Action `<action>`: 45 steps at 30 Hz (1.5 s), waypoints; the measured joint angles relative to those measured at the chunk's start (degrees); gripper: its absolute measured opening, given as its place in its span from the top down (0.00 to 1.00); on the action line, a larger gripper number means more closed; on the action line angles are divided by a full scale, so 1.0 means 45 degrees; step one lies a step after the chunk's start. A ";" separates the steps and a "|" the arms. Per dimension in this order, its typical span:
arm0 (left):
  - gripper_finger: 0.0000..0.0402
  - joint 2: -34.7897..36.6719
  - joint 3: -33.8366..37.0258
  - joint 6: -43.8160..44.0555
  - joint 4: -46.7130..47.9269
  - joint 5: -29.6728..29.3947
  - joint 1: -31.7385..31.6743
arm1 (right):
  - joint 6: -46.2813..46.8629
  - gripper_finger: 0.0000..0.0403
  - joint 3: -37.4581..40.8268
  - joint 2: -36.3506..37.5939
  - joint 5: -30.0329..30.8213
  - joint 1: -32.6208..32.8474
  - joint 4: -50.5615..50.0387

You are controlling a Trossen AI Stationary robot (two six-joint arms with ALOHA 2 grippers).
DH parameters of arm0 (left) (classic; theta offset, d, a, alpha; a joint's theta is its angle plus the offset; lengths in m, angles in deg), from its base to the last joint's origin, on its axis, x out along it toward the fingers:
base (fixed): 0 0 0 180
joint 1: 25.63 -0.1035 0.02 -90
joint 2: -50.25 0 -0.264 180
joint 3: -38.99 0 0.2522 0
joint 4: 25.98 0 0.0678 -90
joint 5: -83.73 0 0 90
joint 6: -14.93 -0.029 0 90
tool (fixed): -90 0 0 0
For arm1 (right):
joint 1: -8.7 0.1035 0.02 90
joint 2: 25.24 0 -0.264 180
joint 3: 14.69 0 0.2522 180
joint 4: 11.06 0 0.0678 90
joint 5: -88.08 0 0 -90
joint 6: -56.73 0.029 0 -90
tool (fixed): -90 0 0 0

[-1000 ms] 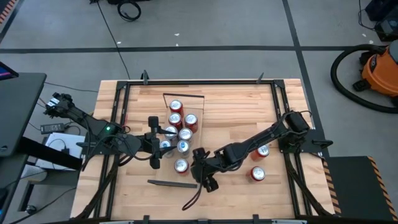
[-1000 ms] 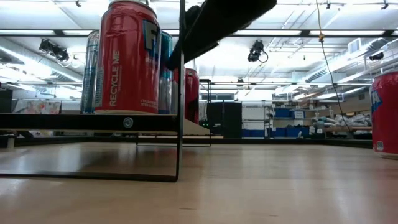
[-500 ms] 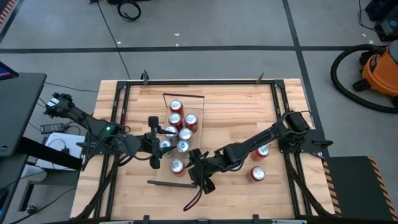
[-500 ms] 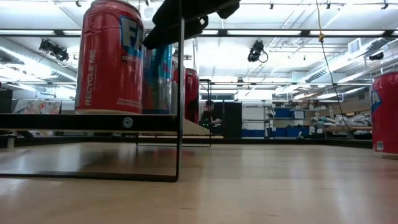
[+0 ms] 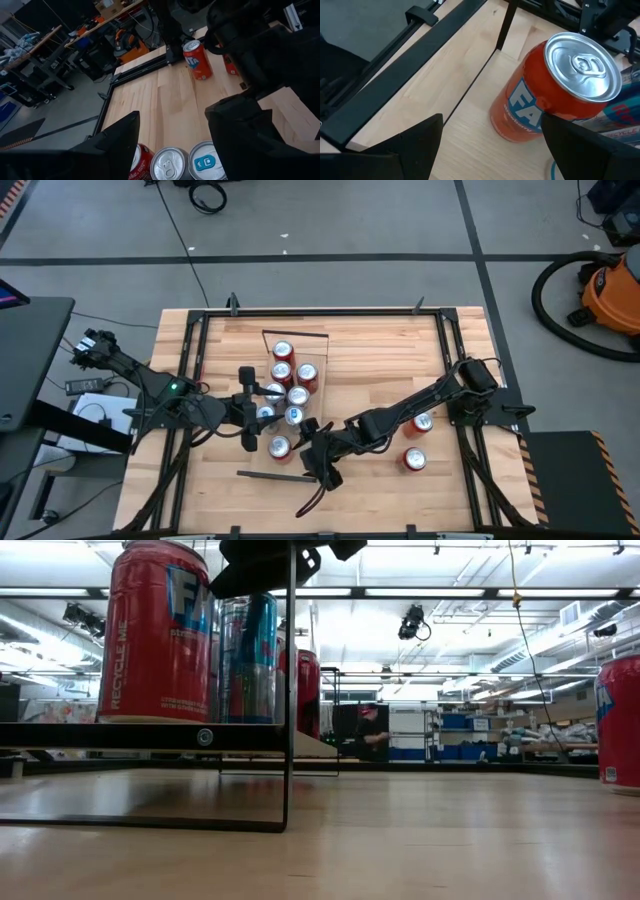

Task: Place canned beverage on shelf
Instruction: Put the left red soda can on the shelf, then put the red soda can on the shelf aligned with the red soda can

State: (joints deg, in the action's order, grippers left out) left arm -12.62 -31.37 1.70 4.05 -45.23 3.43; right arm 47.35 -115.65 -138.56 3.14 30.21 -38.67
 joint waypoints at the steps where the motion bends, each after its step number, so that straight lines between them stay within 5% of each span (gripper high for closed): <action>1: 0.38 0.0000 0.0000 0.0000 -0.0004 0.0000 0.0000 | -0.0031 0.14 0.0000 0.0000 0.0000 0.0000 -0.0006; 30: 0.38 0.0005 0.0000 -0.0641 -0.0524 -0.0003 0.0010 | -0.1275 0.14 -0.0029 -0.0391 -0.1235 -0.0596 0.1417; 45: 0.38 0.0005 0.0000 -0.0651 -0.0465 0.0000 0.0010 | -0.1635 0.14 -0.0020 -0.0244 0.0399 -0.0567 0.0745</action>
State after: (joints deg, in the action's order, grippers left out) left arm -12.60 -31.37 -1.23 1.95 -45.23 3.48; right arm 39.99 -115.74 -139.66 4.93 27.66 -35.32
